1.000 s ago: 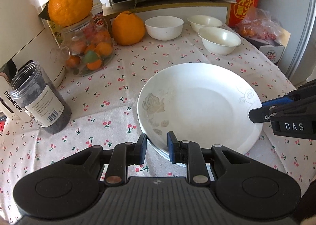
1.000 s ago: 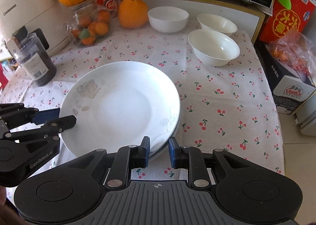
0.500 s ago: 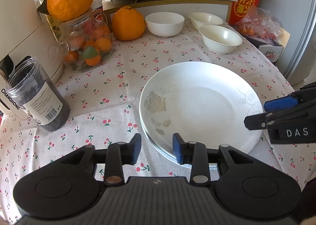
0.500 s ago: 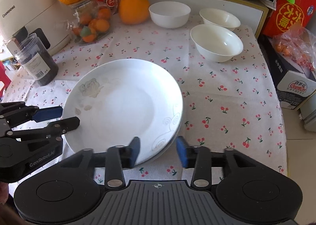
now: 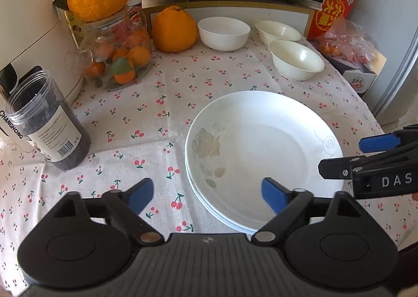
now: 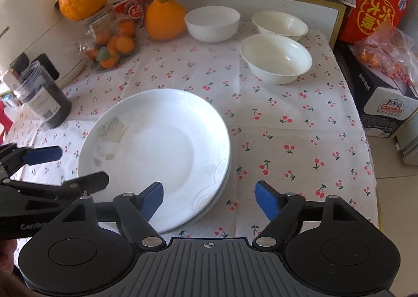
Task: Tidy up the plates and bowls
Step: 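Open both grippers and withdraw from the plate stack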
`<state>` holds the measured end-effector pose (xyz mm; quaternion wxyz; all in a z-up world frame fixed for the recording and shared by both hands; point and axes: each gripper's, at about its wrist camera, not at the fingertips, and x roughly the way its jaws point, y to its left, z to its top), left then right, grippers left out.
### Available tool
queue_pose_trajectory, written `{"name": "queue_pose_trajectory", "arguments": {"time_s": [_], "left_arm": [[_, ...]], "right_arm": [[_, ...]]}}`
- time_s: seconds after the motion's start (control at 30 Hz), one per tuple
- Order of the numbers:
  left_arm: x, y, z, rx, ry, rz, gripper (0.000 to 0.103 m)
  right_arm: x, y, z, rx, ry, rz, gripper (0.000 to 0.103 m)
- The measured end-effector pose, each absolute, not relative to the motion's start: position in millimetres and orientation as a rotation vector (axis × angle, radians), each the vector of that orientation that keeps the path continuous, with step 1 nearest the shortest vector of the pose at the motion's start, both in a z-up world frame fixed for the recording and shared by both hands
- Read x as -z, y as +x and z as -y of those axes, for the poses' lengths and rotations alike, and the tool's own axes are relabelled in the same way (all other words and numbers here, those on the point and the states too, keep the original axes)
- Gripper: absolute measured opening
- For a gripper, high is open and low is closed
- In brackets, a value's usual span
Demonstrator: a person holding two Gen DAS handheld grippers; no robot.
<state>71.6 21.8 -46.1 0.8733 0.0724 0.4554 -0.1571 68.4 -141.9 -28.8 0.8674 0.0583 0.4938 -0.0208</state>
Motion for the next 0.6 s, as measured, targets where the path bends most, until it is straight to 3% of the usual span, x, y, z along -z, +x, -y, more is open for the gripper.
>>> {"name": "queue_pose_trajectory", "arguments": {"time_s": [0.27,0.6], "left_arm": [[37.0,78.5,-23.7,0.307,0.099,-0.947,0.101],[19.5,110.4,-23.0,0.244,-0.013,-0.945,0.102]], "right_arm": [[15.8,79.1,162.5,0.063,0.18,-0.97,0.089],[-1.0,108.6,202.9,0.109,0.393,-0.913,0.093]]}}
